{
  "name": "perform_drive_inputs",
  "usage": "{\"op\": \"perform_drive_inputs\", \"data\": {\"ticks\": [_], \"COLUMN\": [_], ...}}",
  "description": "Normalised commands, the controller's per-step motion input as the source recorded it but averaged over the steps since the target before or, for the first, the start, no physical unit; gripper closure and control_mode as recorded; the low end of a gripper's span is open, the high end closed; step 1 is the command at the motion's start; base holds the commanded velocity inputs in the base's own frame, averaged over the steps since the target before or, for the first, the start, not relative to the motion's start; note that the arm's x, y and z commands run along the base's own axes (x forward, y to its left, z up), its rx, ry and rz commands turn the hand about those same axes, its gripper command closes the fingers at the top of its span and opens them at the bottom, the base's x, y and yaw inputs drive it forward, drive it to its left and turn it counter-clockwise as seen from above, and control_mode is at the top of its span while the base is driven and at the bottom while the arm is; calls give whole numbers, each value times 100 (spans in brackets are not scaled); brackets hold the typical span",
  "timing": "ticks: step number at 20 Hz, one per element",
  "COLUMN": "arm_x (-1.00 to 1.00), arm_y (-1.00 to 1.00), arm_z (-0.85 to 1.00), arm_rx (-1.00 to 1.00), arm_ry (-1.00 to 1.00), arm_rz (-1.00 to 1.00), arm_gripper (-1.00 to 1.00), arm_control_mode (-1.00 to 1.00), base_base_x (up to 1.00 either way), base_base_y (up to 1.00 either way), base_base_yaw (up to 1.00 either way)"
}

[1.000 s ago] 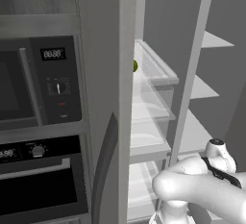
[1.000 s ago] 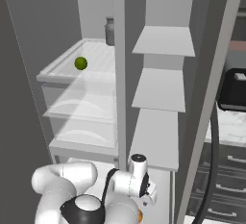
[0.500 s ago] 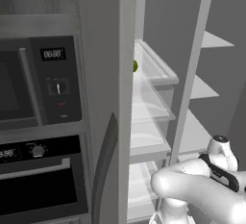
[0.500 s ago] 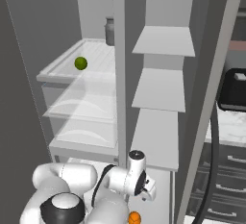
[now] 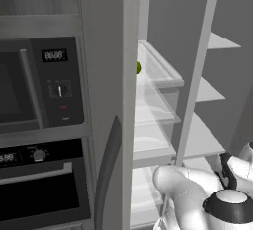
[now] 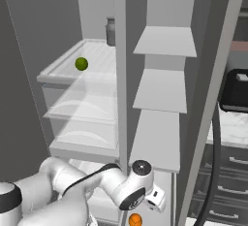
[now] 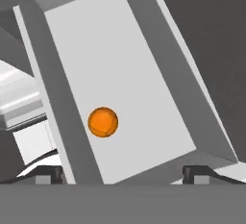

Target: Take the lime and orange from the fridge shelf and place them in the freezer drawer to begin freezing them.

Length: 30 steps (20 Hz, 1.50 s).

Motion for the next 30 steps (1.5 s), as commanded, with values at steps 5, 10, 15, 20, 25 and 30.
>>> {"op": "perform_drive_inputs", "data": {"ticks": [5, 10, 15, 20, 25, 30], "arm_x": [-4, 4, 17, 21, 26, 21], "arm_y": [45, 46, 67, 71, 62, 63], "arm_z": [100, 100, 100, 95, 100, 80], "arm_rx": [0, 0, 0, 0, 0, 0], "arm_ry": [-14, -2, 0, 0, -1, -1], "arm_rz": [0, 0, 0, 1, 6, 4], "arm_gripper": [-100, -100, -100, -100, -100, -100], "arm_control_mode": [-100, -100, -100, -100, -100, -100], "base_base_x": [0, 0, 0, 0, 0, 0], "base_base_y": [0, 0, 0, 0, 0, 0], "base_base_yaw": [0, 0, 0, 0, 0, 0]}}
